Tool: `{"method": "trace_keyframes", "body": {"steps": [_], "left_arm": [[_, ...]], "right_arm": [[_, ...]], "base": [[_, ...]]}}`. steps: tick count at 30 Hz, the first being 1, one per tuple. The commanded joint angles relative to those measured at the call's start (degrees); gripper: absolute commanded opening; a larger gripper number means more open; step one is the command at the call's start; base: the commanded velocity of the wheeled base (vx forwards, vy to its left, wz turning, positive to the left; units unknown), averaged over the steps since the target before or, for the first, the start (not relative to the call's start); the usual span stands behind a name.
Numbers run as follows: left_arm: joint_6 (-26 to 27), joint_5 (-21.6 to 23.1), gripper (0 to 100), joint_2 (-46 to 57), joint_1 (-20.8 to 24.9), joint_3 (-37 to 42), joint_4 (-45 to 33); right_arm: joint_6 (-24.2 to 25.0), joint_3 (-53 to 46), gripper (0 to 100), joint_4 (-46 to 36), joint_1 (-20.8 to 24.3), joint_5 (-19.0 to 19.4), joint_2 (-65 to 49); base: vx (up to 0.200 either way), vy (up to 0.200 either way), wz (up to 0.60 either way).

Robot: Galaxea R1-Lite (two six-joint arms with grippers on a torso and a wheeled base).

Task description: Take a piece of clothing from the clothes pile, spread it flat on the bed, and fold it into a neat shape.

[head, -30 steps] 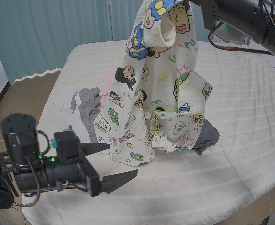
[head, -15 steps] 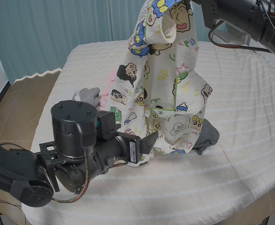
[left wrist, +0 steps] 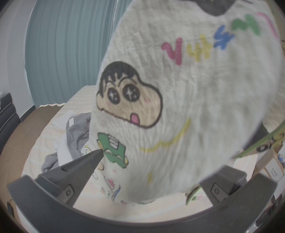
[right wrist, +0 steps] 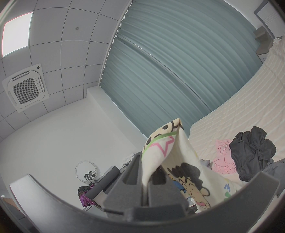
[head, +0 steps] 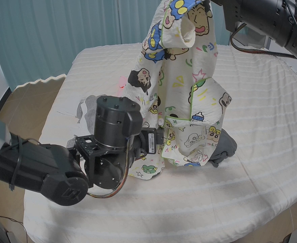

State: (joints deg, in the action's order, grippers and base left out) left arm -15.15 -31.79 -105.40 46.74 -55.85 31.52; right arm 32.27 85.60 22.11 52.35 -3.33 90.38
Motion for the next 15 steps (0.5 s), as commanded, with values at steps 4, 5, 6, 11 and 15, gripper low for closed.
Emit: {"method": "trace_keyframes", "body": {"steps": [4, 5, 6, 11, 15], "left_arm": [[-2.43, -1.43, 100, -5.17, -0.16, -5.41, -0.76], [-2.43, -2.84, 100, -5.78, -0.16, -5.24, -1.11], [-2.34, -4.24, 100, -6.31, -0.24, -5.15, -1.73], [-1.99, -7.32, 100, -7.01, -0.77, -5.15, -7.0], [-1.99, -8.37, 100, -7.01, -1.83, -5.06, -13.33]], "right_arm": [[-0.01, -0.08, 0, 0.12, -0.05, -0.01, -0.29], [-0.01, -0.08, 0, 0.12, -0.14, -0.01, -0.29], [-0.01, -0.08, 0, 0.12, -0.14, -0.1, -0.29], [-0.01, -0.35, 0, 0.03, -0.14, -0.1, -0.73], [-0.1, -0.44, 0, 0.12, -0.84, -0.1, -1.17]], "base": [[0.0, 0.0, 0.0], [0.0, 0.0, 0.0], [0.0, 0.0, 0.0], [0.0, 0.0, 0.0], [0.0, 0.0, 0.0]]}}
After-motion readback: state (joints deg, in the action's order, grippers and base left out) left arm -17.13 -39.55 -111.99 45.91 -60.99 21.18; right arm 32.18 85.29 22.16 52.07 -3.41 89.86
